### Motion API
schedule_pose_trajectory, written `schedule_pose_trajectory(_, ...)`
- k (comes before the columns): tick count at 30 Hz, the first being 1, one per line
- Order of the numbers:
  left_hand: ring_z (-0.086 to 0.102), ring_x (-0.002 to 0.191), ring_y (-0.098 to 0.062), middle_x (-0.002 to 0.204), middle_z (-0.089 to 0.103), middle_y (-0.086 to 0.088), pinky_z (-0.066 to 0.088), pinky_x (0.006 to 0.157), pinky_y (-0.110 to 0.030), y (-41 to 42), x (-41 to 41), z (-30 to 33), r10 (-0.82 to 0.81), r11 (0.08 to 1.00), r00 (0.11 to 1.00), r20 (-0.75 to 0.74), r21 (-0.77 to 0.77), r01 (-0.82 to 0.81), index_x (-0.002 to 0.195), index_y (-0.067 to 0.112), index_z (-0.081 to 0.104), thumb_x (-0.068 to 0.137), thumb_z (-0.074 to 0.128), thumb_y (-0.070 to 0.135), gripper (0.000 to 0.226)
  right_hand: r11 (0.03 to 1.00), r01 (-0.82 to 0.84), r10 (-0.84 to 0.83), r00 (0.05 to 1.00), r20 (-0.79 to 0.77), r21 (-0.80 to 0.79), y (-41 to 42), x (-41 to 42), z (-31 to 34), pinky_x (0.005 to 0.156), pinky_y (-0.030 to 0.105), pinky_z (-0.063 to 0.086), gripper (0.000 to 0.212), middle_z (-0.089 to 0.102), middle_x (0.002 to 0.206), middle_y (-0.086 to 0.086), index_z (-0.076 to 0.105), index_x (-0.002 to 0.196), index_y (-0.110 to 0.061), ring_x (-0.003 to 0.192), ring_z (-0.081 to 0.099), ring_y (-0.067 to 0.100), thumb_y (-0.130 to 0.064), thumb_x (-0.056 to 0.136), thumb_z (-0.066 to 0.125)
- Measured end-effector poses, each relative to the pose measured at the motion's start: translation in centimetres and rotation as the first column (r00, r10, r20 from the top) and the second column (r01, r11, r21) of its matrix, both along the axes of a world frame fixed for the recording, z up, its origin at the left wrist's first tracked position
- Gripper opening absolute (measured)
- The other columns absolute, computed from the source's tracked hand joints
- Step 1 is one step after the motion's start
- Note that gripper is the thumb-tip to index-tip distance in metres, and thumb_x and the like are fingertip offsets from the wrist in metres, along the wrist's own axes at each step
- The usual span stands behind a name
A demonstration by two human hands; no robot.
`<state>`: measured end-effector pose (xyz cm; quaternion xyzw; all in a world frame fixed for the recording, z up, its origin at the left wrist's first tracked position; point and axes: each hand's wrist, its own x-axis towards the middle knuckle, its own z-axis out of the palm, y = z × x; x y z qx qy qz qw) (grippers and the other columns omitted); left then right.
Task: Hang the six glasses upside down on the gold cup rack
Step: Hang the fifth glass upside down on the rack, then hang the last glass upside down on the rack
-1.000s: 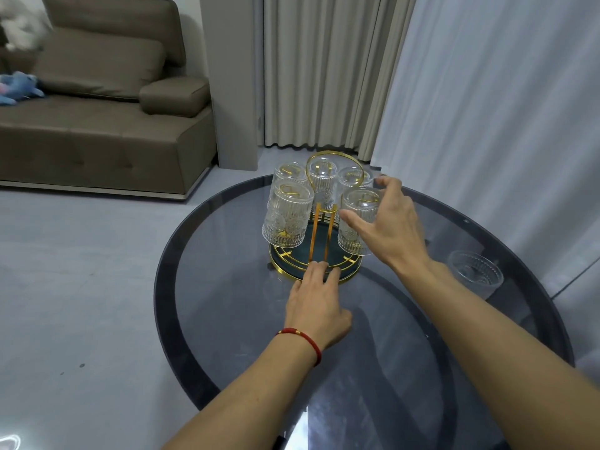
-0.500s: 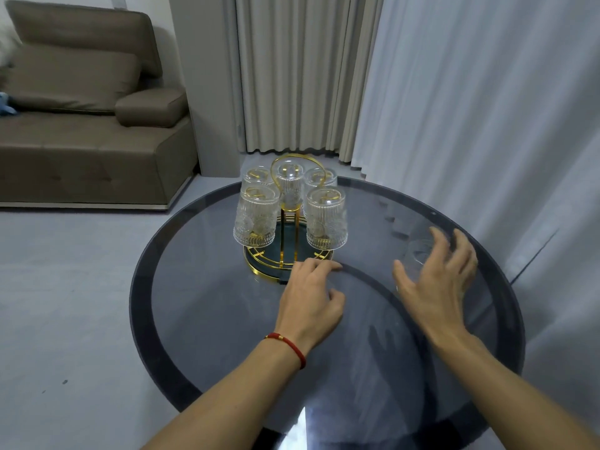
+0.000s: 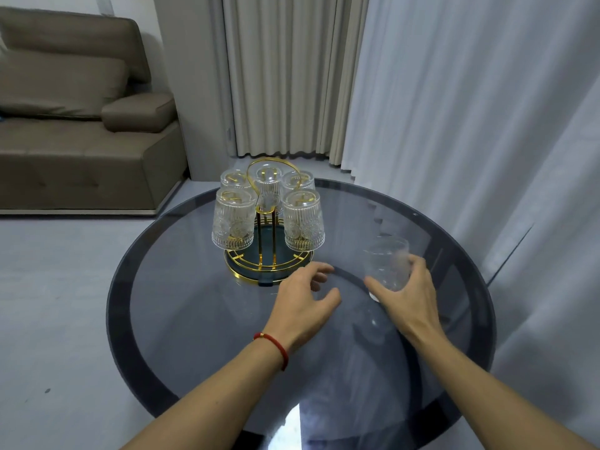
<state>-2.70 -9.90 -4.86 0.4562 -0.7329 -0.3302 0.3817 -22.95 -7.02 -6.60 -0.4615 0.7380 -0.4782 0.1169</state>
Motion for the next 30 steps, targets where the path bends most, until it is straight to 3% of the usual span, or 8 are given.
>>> schedule_pose_trajectory(7,0.07,0.103,-0.012,0.124,0.062,-0.007,0.062,0.084,-0.047,-0.5,0.8,1.1,0.074,0.94,0.905,-0.419,0.331,0.077,0.142,0.027,0.047,0.07,0.073,0.064,0.085,0.888,-0.459,0.452,0.883,-0.128,-0.025,1.1,4.0,1.8,0.085,0.0,0.041,0.081,0.051,0.118,-0.012,0.054,0.128,-0.042,0.111,0.051,-0.014,-0.062,0.058,0.09)
schedule_pose_trajectory(12,0.073,0.089,-0.015,0.116,0.069,-0.015,0.06,0.056,-0.038,-1.3,2.2,1.3,0.194,0.91,0.722,-0.664,0.398,0.121,0.124,0.008,0.062,0.075,0.078,0.04,0.06,0.854,-0.517,0.51,0.812,0.283,-0.056,0.5,5.0,3.1,0.095,0.024,0.052,0.073,0.058,0.132,-0.013,0.054,0.138,-0.045,0.118,0.061,-0.001,-0.071,0.072,0.073)
schedule_pose_trajectory(17,0.074,0.097,-0.03,0.116,0.069,-0.019,0.063,0.067,-0.046,-1.7,3.7,1.3,0.16,0.902,0.671,-0.724,0.383,0.198,0.126,0.007,0.06,0.084,0.069,0.037,0.052,0.855,-0.51,0.482,0.72,0.5,-0.09,0.1,6.9,3.4,0.086,0.044,0.063,0.05,0.07,0.129,0.008,0.058,0.136,-0.021,0.108,0.074,0.023,-0.053,0.097,0.059)
schedule_pose_trajectory(21,0.067,0.1,-0.031,0.107,0.069,-0.015,0.061,0.081,-0.055,-2.6,4.8,0.7,0.232,0.93,0.872,-0.431,0.361,-0.069,0.107,0.011,0.069,0.094,0.045,0.048,0.045,0.911,-0.402,0.412,0.897,0.162,-0.089,-0.2,8.0,5.6,0.095,0.043,0.058,0.063,0.064,0.136,-0.003,0.048,0.146,-0.033,0.115,0.068,0.013,-0.06,0.092,0.064)
schedule_pose_trajectory(23,0.061,0.104,-0.03,0.106,0.067,-0.011,0.054,0.089,-0.05,-3.4,5.6,-0.2,0.297,0.953,0.949,-0.104,0.101,-0.287,0.099,0.008,0.068,0.097,0.048,0.032,0.032,0.921,-0.367,0.369,0.929,-0.006,-0.128,-0.7,8.5,7.5,0.1,0.042,0.053,0.065,0.062,0.134,-0.008,0.048,0.145,-0.039,0.119,0.062,0.01,-0.064,0.087,0.064)
schedule_pose_trajectory(26,0.045,0.132,-0.023,0.137,0.055,-0.004,0.044,0.107,-0.041,-4.0,6.1,-1.8,0.206,0.978,0.924,0.321,-0.089,-0.187,0.134,0.012,0.059,0.087,0.061,0.017,0.048,0.903,-0.372,0.343,0.926,-0.161,-0.215,-2.0,9.7,10.0,0.097,0.019,0.048,0.059,0.062,0.126,-0.009,0.053,0.142,-0.037,0.113,0.057,-0.004,-0.054,0.088,0.069)
schedule_pose_trajectory(28,0.032,0.144,-0.023,0.152,0.042,-0.005,0.036,0.115,-0.041,-4.1,6.1,-2.6,0.17,0.985,0.884,0.436,-0.093,-0.144,0.149,0.014,0.043,0.082,0.063,0.021,0.071,0.896,-0.378,0.315,0.911,-0.265,-0.233,-3.2,10.7,11.3,0.087,0.001,0.036,0.058,0.06,0.123,-0.007,0.054,0.141,-0.035,0.105,0.052,-0.014,-0.05,0.088,0.07)
schedule_pose_trajectory(30,0.026,0.147,-0.024,0.156,0.035,-0.006,0.033,0.117,-0.04,-3.9,5.8,-2.8,0.177,0.983,0.85,0.495,-0.125,-0.132,0.153,0.016,0.035,0.082,0.063,0.024,0.078,0.897,-0.382,0.295,0.893,-0.341,-0.223,-4.4,11.8,12.3,0.085,0.004,0.034,0.063,0.06,0.125,-0.004,0.053,0.143,-0.03,0.099,0.05,-0.008,-0.053,0.087,0.071)
